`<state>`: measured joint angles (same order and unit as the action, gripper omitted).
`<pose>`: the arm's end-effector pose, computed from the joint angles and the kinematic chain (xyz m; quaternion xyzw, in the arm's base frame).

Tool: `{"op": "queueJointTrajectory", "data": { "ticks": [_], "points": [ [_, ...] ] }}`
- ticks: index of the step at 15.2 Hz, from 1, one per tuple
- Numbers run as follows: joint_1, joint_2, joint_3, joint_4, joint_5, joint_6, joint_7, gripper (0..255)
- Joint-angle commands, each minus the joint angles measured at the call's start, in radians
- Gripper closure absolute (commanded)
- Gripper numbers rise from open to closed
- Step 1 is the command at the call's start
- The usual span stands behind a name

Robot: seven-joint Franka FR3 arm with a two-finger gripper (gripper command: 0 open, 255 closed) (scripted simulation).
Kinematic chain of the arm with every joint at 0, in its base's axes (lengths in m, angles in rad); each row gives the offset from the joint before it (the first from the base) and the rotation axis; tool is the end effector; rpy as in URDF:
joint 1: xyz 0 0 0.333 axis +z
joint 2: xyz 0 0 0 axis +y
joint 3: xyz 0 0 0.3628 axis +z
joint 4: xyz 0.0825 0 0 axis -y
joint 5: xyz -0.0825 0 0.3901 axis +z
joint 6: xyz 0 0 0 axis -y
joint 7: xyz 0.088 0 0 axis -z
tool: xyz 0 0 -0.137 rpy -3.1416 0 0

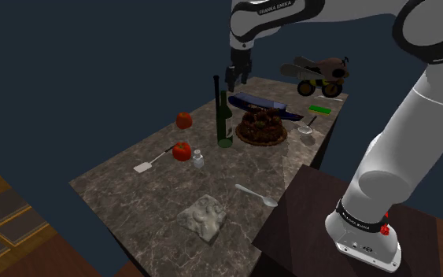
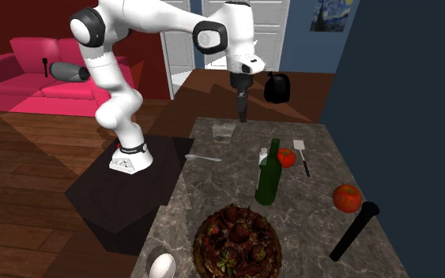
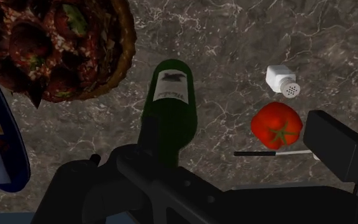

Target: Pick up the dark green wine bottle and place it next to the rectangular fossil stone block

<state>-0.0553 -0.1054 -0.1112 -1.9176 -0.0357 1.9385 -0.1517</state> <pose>0.5386 -0.0964 0.5641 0.9980 -0.0021 0.0602 0.0210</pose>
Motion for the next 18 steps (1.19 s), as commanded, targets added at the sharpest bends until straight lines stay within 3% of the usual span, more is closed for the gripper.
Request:
{"op": "queueJointTrajectory", "data": {
  "ticks": [1, 10, 18],
  "points": [
    [-0.007, 0.083, -0.012, 0.076, 0.018, -0.004, -0.022, 0],
    [-0.059, 0.454, -0.032, 0.467, 0.106, -0.069, -0.092, 0],
    [-0.058, 0.474, -0.029, 0.394, 0.109, 0.024, -0.095, 0]
  ]
}}
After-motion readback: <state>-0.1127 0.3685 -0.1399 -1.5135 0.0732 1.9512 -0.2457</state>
